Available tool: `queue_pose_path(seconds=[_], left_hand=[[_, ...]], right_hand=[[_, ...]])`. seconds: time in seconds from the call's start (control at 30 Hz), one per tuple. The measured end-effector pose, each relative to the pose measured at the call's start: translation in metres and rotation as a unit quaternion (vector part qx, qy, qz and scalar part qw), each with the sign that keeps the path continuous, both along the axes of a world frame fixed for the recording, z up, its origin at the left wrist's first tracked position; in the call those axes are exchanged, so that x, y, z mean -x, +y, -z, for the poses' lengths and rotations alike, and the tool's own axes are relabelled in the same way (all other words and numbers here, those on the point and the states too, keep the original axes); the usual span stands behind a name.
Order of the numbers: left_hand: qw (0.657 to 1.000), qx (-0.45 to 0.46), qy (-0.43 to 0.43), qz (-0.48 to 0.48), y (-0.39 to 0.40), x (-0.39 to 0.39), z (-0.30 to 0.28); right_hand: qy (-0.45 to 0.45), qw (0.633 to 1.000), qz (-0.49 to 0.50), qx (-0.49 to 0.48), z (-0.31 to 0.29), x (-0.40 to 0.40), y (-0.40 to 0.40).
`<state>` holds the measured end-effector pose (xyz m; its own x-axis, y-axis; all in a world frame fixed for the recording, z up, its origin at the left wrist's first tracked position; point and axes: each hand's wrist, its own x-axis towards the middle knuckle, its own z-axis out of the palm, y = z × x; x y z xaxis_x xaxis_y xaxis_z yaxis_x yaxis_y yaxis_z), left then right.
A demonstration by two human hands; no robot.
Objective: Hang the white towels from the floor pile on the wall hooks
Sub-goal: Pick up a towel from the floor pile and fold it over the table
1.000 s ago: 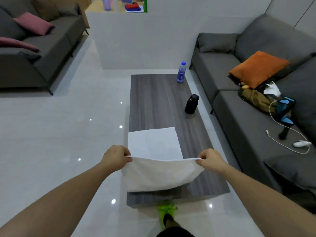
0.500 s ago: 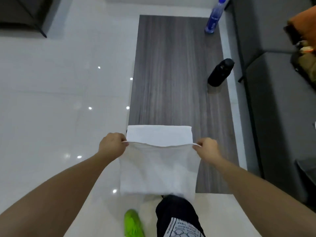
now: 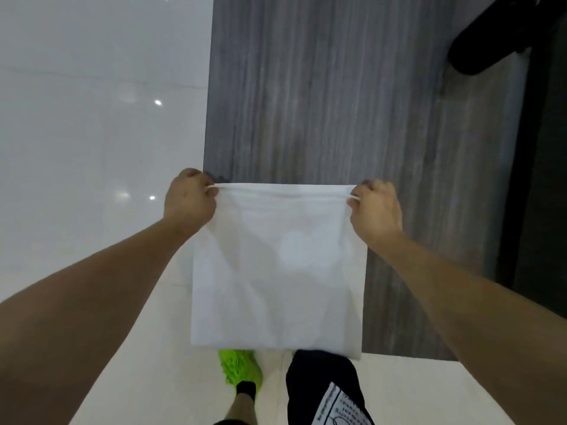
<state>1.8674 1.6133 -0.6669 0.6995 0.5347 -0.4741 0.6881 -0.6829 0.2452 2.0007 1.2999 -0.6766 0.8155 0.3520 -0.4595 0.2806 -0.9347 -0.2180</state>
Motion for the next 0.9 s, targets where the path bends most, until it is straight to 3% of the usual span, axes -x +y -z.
queue_pose_path(seconds=[0.17,0.27,0.4,0.5,0.67,0.77,0.9], left_hand=[[0.999,0.022,0.045,-0.017,0.002,0.005,0.016],[0.997,0.04,0.052,-0.035,0.011,0.008,0.008],[0.996,0.068,0.024,-0.059,0.018,0.019,-0.027],[0.995,0.085,-0.011,-0.053,0.023,0.034,-0.065],[0.987,0.076,-0.108,-0.096,0.046,0.088,-0.151],[0.968,0.081,-0.174,-0.161,0.073,0.142,-0.215],[0.956,0.03,-0.237,-0.171,0.121,0.237,-0.31]], right_hand=[[-0.032,0.998,-0.057,0.0,0.011,0.003,-0.004],[0.035,0.998,-0.058,-0.013,0.005,-0.007,-0.006],[0.083,0.995,-0.042,0.04,-0.022,-0.009,0.002],[0.089,0.996,0.015,0.015,-0.052,0.0,0.014],[0.053,0.982,0.101,-0.15,-0.132,0.031,0.044],[0.02,0.984,0.055,-0.168,-0.197,0.058,0.077],[-0.021,0.98,-0.039,-0.196,-0.296,0.115,0.146]])
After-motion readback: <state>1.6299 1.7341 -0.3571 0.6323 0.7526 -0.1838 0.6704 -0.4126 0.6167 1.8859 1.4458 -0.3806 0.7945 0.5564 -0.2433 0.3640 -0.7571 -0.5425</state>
